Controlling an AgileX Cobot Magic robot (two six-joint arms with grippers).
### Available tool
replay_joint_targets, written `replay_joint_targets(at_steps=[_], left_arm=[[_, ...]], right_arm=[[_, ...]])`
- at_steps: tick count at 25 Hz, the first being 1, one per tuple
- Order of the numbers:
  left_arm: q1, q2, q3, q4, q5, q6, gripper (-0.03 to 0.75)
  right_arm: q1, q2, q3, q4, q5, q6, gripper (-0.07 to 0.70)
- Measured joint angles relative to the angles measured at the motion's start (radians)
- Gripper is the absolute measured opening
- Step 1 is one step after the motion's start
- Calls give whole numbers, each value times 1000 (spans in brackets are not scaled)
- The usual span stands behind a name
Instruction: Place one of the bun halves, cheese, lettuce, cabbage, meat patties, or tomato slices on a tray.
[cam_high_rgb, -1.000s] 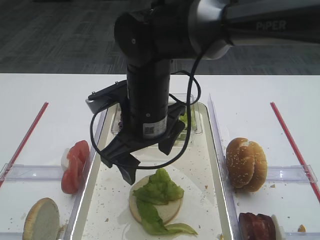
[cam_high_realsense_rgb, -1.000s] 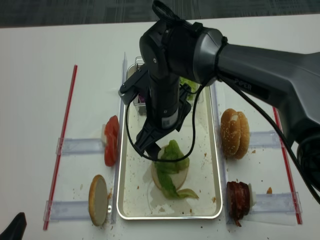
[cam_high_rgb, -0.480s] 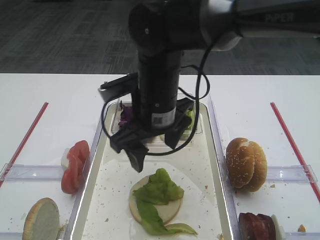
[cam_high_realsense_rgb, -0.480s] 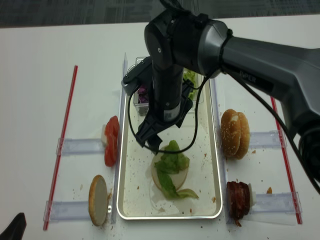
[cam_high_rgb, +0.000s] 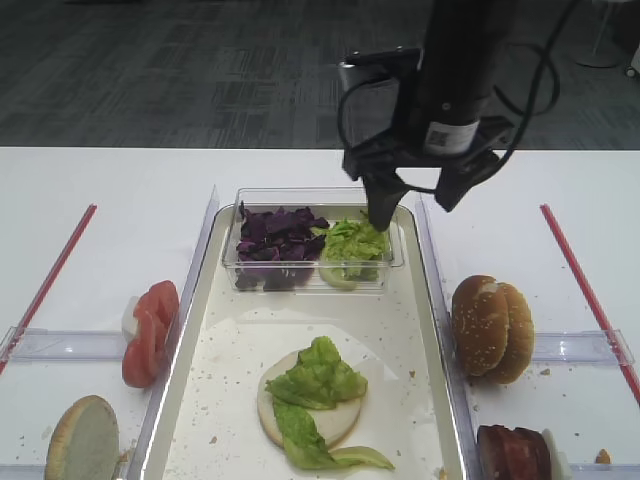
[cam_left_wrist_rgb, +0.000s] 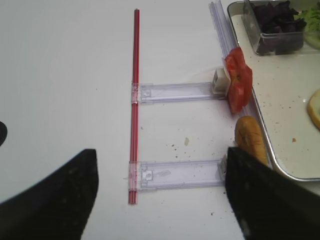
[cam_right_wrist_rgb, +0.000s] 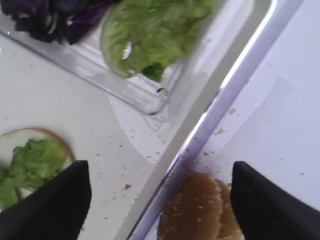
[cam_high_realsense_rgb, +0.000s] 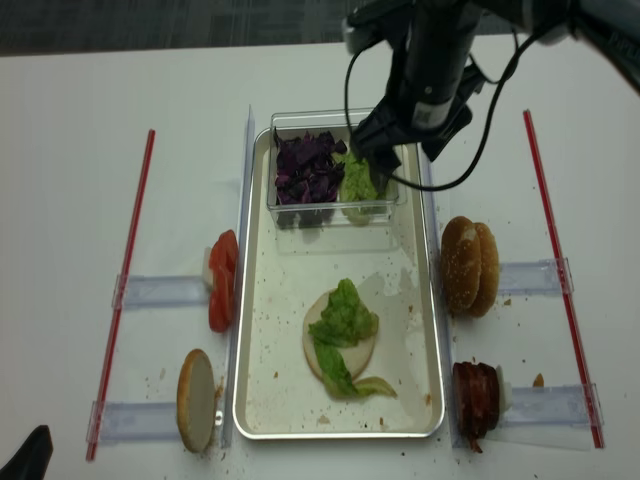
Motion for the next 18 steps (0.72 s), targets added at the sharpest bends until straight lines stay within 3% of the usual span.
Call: replay_joint_targets(at_steps=[11, 18], left_arm=[[0, 0, 0, 0, 0, 0, 490], [0, 0, 0, 0, 0, 0, 490]], right_arm=[[-254, -1, 0, -2, 2, 0, 591], [-350, -1, 0, -32, 2, 0, 591]])
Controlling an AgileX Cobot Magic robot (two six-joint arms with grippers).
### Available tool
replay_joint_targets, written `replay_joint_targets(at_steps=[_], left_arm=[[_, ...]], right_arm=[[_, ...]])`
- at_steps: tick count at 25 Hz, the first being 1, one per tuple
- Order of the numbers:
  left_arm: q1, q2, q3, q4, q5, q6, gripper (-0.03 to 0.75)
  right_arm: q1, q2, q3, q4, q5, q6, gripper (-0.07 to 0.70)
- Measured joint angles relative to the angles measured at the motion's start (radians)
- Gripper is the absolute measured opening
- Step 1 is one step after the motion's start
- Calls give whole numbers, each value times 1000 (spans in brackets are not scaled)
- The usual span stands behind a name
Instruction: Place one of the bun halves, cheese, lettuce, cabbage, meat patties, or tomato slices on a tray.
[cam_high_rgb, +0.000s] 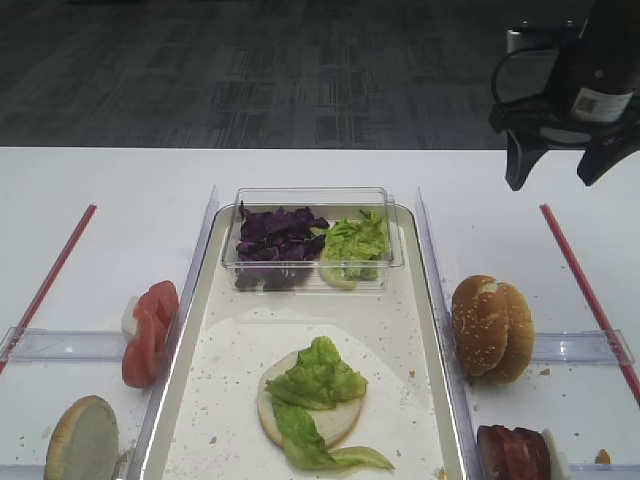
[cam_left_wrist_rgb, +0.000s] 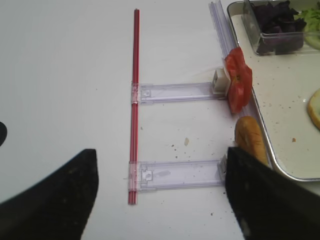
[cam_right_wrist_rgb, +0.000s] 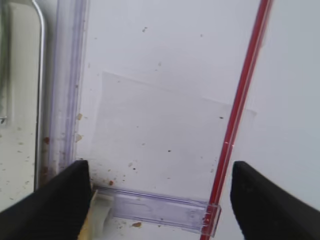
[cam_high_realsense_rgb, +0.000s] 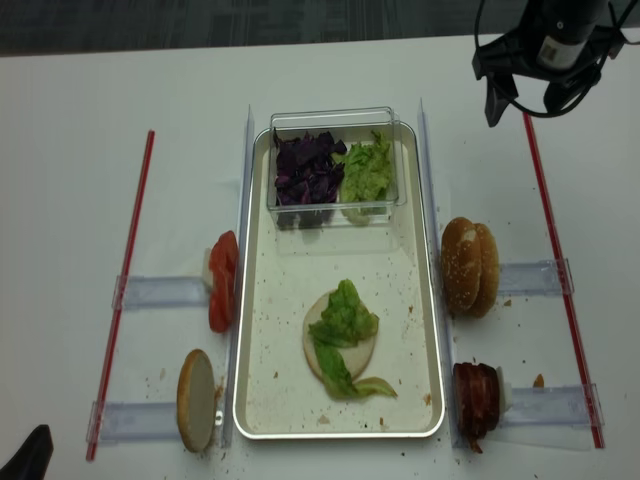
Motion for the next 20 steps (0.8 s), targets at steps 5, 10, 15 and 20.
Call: replay_joint_targets(at_steps=[5, 10, 15, 20], left_arm=[[0, 0, 0, 0, 0, 0, 490], [0, 0, 0, 6, 0, 0, 490], [0, 0, 0, 0, 0, 0, 490], [0, 0, 0, 0, 0, 0, 490]], right_arm=[[-16, 0, 0, -53, 0, 0, 589], [-16, 0, 0, -66, 0, 0, 577], [-16, -6, 45, -64, 0, 0, 573], [-18, -52, 130, -58, 0, -3, 573]])
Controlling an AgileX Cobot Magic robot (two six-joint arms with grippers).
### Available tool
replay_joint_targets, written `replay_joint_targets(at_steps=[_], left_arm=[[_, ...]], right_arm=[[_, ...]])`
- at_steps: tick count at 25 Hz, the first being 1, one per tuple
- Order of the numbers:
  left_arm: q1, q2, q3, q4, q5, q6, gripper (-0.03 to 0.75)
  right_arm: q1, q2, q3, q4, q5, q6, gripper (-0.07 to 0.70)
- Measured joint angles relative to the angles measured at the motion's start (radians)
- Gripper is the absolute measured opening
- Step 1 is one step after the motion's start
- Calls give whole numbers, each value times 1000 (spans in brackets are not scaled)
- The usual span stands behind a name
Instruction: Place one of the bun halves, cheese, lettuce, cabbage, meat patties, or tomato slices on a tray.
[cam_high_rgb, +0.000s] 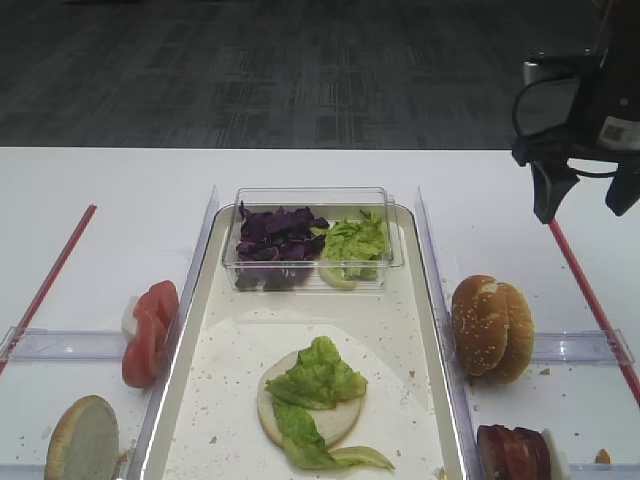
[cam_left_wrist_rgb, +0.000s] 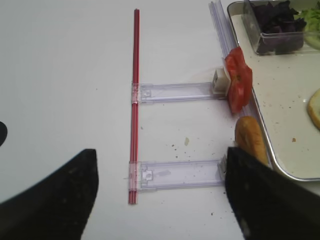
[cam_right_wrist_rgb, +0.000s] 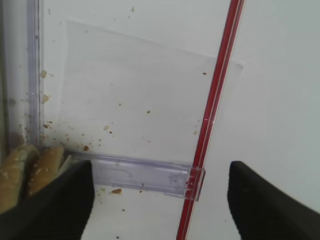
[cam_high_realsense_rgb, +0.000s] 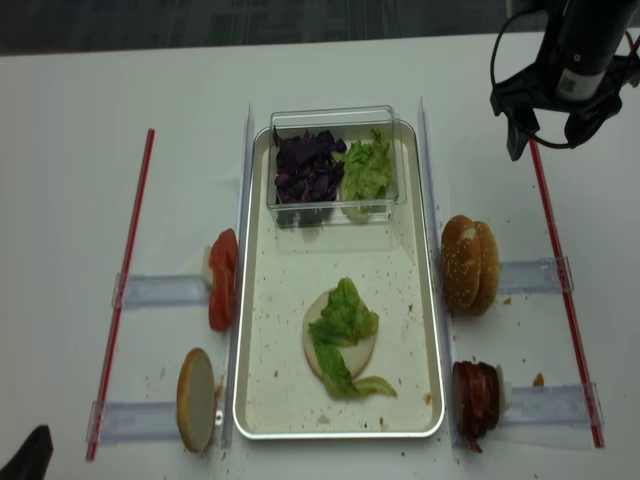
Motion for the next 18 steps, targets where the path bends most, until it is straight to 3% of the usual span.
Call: replay_joint_targets(at_steps=[9, 18], left_arm=[[0, 0, 0, 0, 0, 0, 490], [0, 0, 0, 0, 0, 0, 490]], right_arm=[[-18, -219, 209, 5, -5, 14, 572], [-18, -528, 520, 1, -126, 16, 572]])
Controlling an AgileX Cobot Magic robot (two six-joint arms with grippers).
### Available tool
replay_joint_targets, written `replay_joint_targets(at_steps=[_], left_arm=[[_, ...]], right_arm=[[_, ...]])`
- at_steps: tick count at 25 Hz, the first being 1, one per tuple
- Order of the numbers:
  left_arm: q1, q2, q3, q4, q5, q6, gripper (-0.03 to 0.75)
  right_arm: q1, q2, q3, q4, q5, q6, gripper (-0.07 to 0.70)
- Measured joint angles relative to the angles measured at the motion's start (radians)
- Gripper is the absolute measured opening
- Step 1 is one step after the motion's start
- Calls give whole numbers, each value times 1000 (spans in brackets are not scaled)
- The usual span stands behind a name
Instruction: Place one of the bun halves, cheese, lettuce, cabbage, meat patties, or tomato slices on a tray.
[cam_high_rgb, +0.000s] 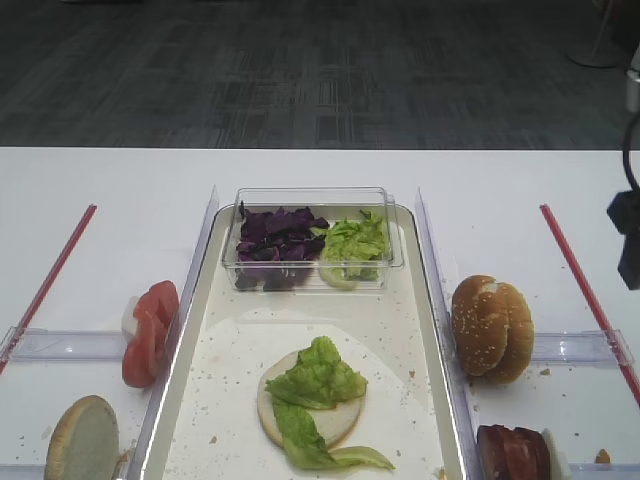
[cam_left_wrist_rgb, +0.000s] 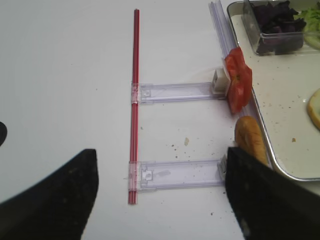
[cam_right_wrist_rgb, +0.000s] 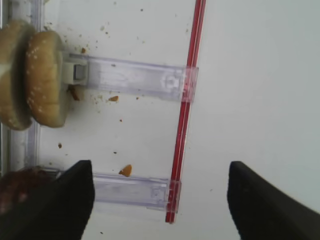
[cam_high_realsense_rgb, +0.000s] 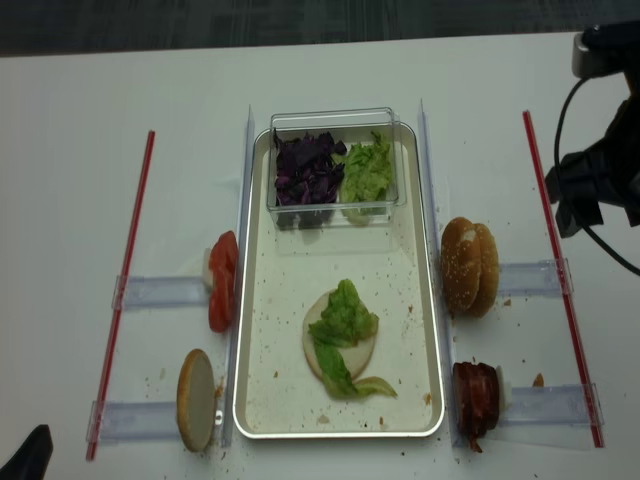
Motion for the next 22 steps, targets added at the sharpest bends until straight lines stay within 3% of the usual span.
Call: replay_joint_targets(at_steps=[6, 12, 22], left_arm=[[0, 0, 0, 0, 0, 0, 490], [0, 0, 0, 0, 0, 0, 490], [0, 0, 0, 0, 0, 0, 490]], right_arm=[[0, -240, 221, -16, -73, 20, 572], [0, -509, 371, -18, -82, 43, 572], [0, -971, 419, -80, 41, 103, 572]])
